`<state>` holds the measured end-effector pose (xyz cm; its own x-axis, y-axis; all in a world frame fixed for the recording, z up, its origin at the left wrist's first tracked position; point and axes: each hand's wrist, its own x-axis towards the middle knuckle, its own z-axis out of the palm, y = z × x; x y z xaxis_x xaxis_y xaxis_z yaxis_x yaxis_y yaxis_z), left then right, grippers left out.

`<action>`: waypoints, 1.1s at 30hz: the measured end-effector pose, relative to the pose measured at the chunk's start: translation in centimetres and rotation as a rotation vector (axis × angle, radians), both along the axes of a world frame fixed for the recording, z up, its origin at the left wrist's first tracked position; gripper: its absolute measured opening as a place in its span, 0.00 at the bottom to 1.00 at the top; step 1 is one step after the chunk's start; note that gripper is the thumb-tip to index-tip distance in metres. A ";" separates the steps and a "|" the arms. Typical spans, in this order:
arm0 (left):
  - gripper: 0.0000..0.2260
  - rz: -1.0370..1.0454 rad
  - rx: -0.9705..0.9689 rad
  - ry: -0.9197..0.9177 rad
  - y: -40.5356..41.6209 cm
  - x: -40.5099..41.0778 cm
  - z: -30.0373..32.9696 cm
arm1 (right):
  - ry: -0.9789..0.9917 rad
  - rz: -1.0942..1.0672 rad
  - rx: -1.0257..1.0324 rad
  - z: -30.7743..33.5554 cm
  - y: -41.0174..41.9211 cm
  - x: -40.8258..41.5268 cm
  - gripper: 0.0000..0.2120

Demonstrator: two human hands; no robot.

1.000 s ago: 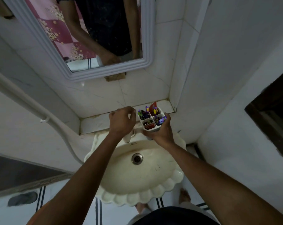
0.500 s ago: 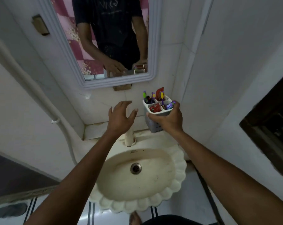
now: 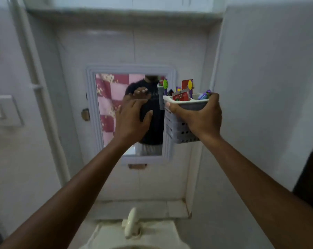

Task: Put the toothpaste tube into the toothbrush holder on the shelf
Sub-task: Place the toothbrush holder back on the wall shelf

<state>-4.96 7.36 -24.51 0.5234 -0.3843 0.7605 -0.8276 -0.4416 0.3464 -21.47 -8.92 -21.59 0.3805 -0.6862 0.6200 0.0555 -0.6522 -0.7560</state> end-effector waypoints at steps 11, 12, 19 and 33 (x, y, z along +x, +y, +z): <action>0.23 0.005 -0.202 -0.344 -2.0 1.6 20.8 | -0.257 0.000 -0.156 21.0 -0.2 -2.4 0.48; 0.23 -0.002 -0.204 -0.356 -2.5 2.0 22.0 | -0.262 -0.005 -0.165 22.2 -0.1 -2.3 0.48; 0.32 0.138 -0.022 -0.321 -6.3 6.2 27.7 | -0.335 -0.071 -0.187 29.5 0.0 0.0 0.51; 0.25 0.196 -0.128 -0.508 -7.5 8.7 26.9 | -0.217 -0.271 -0.230 33.3 -5.1 9.9 0.61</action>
